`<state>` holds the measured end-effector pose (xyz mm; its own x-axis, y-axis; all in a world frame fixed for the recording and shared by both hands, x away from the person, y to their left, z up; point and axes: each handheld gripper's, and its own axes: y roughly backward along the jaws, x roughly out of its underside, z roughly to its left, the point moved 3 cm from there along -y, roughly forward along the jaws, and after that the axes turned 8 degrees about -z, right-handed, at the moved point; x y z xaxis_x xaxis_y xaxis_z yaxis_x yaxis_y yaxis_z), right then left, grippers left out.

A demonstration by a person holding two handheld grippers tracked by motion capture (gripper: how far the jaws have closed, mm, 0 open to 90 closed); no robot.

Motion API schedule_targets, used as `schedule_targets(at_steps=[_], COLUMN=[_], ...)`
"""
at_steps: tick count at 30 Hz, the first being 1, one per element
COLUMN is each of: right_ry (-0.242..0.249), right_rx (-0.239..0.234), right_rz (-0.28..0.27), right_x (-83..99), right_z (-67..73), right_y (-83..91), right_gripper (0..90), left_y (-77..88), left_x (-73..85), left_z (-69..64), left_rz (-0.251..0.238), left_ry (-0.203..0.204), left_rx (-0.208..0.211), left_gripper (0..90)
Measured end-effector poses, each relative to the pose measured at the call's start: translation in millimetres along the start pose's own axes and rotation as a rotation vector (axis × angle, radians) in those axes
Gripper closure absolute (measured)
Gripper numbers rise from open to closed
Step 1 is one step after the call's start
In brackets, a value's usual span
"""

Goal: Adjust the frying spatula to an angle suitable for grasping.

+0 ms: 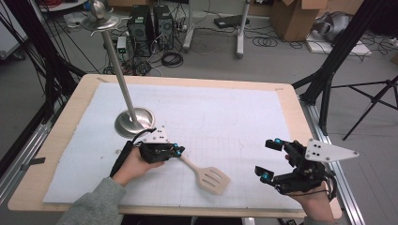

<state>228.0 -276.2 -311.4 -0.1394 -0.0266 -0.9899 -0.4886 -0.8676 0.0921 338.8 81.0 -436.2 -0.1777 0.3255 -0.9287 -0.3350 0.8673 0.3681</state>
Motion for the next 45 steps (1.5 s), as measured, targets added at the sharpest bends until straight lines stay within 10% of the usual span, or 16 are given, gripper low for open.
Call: schedule_targets(at_steps=[22,45], right_ry=[-0.027,-0.013], right_rx=[-0.037,-0.059], right_rz=[-0.059,-0.034], right_x=[-7.4,-6.9], right_z=[6.2,10.3], right_y=[4.4,-2.1], right_gripper=[10.8,10.8], left_y=[-31.7,-39.0], left_x=[12.4,15.1], left_z=[-3.1,-2.6], left_rz=[0.046,0.131], left_ry=[-0.039,0.004], left_rx=[0.012,0.016], left_gripper=[89.7,89.9])
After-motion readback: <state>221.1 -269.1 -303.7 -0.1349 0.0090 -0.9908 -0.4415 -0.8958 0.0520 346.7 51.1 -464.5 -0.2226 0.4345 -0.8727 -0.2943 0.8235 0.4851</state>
